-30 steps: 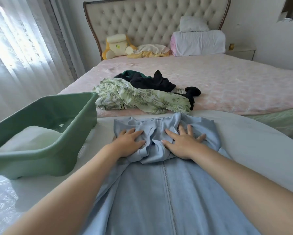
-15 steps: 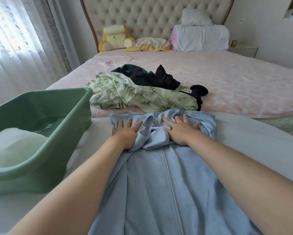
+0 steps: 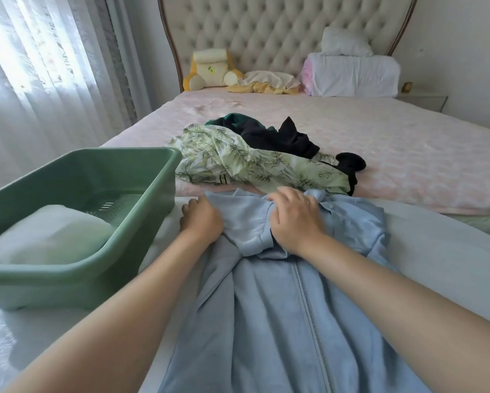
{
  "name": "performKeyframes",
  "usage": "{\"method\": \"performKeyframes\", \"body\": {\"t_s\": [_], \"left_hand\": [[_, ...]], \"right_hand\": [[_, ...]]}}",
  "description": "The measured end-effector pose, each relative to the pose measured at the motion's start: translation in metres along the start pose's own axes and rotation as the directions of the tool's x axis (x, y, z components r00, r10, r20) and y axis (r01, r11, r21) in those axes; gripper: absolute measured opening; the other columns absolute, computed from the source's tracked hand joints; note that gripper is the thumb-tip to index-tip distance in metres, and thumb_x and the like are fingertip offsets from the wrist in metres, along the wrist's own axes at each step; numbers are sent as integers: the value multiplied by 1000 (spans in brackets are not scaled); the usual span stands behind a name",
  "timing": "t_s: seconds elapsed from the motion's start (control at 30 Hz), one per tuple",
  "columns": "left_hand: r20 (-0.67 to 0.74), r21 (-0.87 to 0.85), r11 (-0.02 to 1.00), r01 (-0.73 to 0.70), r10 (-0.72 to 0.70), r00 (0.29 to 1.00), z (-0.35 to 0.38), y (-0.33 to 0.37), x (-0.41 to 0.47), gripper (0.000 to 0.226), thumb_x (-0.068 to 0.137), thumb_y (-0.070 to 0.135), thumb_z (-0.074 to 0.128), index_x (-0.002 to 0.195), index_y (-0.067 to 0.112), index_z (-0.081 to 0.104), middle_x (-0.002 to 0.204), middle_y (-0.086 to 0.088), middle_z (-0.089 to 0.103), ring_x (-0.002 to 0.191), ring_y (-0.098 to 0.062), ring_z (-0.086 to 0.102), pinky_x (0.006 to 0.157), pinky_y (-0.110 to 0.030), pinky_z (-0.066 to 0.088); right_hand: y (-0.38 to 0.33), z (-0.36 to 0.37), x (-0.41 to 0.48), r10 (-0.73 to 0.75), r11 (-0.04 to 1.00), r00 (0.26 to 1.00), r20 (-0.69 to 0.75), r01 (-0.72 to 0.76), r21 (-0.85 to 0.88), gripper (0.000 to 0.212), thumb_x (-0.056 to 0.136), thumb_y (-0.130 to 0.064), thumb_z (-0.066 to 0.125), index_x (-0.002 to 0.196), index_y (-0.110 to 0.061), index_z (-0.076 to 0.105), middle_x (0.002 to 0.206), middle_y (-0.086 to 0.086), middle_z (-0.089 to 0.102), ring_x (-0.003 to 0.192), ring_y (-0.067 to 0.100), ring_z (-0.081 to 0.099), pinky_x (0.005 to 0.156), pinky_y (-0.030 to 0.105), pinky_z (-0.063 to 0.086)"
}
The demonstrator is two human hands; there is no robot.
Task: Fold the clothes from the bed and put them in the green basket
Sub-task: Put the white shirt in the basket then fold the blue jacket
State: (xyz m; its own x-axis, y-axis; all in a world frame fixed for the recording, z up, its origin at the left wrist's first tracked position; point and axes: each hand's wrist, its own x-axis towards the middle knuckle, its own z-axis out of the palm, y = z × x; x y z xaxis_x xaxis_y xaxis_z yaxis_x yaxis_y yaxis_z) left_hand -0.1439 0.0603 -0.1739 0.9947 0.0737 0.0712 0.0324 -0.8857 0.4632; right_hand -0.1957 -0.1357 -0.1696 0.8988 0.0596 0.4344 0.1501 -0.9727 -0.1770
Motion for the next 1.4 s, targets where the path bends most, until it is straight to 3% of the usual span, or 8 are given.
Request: {"method": "performKeyframes", "body": {"t_s": [0.27,0.5,0.73,0.9,1.07,1.2,1.3,1.4], "left_hand": [[85,172,982,74,-90,992,0,6,9,43,92,33,51,129,11,53,133,-12,50,123,-30,47,96,-36,44],[56,-281,955,-95,115,992,-17,23,10,23,92,0,46,113,6,39,111,-14,52,94,-26,51,72,-31,36],[137,-534,845,-30,122,983,-30,56,10,30,92,1,45,117,13,34,88,-7,42,68,-16,40,49,-28,34],[409,-776,612,153,304,860,-11,95,-5,56,91,-3,60,139,14,36,98,-8,54,69,-15,58,62,-27,54],[513,-788,567,239,390,765,5,95,-15,51,91,-17,51,132,12,45,115,-9,58,94,-30,64,87,-40,57],[87,-526,818,-234,325,942,-7,78,3,38,94,-10,38,112,13,62,120,-2,63,88,-16,69,74,-33,58],[135,-246,863,-441,481,866,-3,66,6,26,96,9,53,112,24,66,121,3,62,107,-16,60,84,-26,44],[292,-103,817,-568,571,767,9,66,3,51,92,40,66,140,29,51,147,2,43,137,-23,34,110,-34,30]], "right_hand": [[-23,18,7,23,993,804,594,49,-105,67,101,-53,24,161,-26,12,169,-4,1,155,16,-3,122,56,1],[-14,13,-1,-161,957,927,339,231,-175,54,95,-63,35,139,-36,52,133,2,49,130,25,43,110,46,26],[-3,-14,-2,-118,984,874,472,168,-64,44,101,-50,29,137,-35,50,138,-7,53,135,21,38,115,57,13],[25,-45,-6,94,993,990,102,-101,67,41,91,-29,59,128,-22,42,126,7,47,115,32,51,97,44,41],[50,-41,-20,95,983,927,362,-146,115,51,95,-13,40,138,-37,51,130,5,48,124,29,47,99,38,41],[48,-32,-14,154,984,910,384,-178,27,36,103,-43,35,108,-34,70,124,6,54,121,29,51,98,40,43],[45,-27,-5,316,944,908,275,-330,4,45,99,-59,39,79,-26,63,125,10,58,104,31,59,85,40,50],[47,-22,-3,373,916,867,331,-400,15,30,90,-45,56,116,-32,62,129,3,61,117,27,57,88,34,47]]}}
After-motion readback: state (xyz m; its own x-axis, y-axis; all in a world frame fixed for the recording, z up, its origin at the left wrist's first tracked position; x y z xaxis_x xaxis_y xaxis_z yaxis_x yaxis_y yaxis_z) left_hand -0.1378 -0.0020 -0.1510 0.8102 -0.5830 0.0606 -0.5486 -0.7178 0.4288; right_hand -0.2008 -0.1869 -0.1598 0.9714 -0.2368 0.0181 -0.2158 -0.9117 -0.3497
